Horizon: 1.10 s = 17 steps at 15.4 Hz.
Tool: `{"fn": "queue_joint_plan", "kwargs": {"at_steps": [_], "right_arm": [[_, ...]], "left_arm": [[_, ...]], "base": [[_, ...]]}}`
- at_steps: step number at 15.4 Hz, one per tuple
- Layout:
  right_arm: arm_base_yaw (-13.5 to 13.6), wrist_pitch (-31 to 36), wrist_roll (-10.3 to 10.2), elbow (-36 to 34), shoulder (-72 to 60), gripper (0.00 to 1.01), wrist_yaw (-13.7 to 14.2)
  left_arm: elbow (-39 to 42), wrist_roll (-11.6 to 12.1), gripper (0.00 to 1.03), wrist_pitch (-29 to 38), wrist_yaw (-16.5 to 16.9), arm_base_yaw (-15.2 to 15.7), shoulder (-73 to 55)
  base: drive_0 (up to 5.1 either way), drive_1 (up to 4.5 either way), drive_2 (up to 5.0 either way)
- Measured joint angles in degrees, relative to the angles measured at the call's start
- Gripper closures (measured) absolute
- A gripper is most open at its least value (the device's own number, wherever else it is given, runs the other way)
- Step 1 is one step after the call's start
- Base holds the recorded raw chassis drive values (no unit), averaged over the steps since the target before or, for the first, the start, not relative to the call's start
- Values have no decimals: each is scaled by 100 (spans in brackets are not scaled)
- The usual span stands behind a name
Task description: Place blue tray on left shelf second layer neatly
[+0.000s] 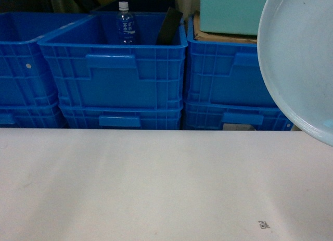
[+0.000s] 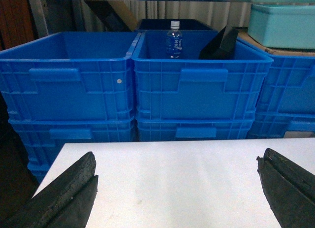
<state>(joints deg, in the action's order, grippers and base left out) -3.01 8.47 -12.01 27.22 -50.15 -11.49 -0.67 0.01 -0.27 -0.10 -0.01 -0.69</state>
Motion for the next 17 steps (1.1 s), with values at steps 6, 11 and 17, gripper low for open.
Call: {"fn": "queue_joint_plan", "kwargs": {"at_steps": [6, 11, 17], "right_arm": [[0, 0, -2, 0, 0, 99, -4], [0, -4, -4, 0, 0, 99, -2], [2, 11, -4, -2, 2, 99, 2]], "left_arm": [[0, 2, 5, 2, -4, 0, 0], [0, 2, 5, 7, 7, -4, 0], [0, 2, 5, 0, 7, 0, 0]], "base": [[94, -141, -141], [281, -423, -423], [331, -397, -397]]}}
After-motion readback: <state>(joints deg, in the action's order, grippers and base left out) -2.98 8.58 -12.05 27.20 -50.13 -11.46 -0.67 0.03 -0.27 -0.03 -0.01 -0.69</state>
